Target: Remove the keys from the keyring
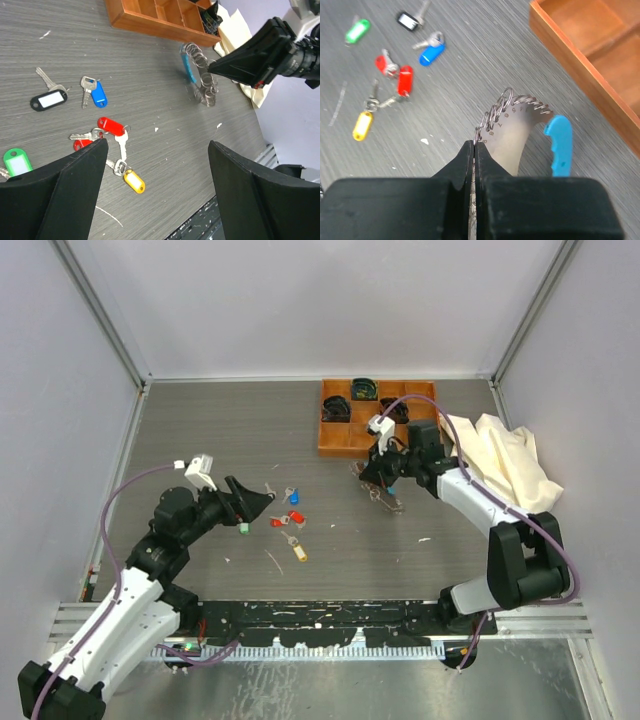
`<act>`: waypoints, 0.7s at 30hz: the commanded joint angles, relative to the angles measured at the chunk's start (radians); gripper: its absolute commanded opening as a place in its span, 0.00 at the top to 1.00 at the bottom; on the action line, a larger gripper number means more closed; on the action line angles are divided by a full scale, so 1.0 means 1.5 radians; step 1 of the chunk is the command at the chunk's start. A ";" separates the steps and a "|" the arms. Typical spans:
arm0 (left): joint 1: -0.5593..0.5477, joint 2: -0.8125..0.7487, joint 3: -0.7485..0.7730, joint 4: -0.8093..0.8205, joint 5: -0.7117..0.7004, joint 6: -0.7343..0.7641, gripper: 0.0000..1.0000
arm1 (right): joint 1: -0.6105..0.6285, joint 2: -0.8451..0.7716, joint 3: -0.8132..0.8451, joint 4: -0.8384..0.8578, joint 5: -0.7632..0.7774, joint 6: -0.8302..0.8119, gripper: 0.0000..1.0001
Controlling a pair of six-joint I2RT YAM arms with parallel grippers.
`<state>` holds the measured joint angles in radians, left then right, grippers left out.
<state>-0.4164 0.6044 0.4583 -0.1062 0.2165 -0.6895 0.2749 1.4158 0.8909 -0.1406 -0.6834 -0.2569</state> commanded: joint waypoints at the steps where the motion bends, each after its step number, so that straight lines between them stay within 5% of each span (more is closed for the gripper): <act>1: 0.003 0.007 0.037 0.047 0.052 0.014 0.17 | -0.050 -0.008 0.013 -0.024 0.087 -0.055 0.96; 9: 0.004 0.013 -0.018 0.141 0.075 -0.055 0.17 | -0.115 0.014 0.031 -0.078 0.023 -0.096 0.94; 14: 0.004 0.026 -0.005 0.148 0.075 -0.083 0.13 | -0.092 0.018 0.039 -0.101 -0.024 -0.120 0.61; 16: 0.004 0.029 0.014 0.125 0.074 -0.087 0.02 | -0.099 0.004 0.052 -0.129 -0.045 -0.144 0.47; 21: 0.004 0.047 0.088 0.027 0.071 -0.047 0.02 | -0.164 -0.072 0.046 -0.138 -0.050 -0.178 0.08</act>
<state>-0.4164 0.6647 0.4706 -0.0139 0.3111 -0.7967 0.1047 1.4261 0.9184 -0.3386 -0.7136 -0.4625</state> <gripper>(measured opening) 0.980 0.817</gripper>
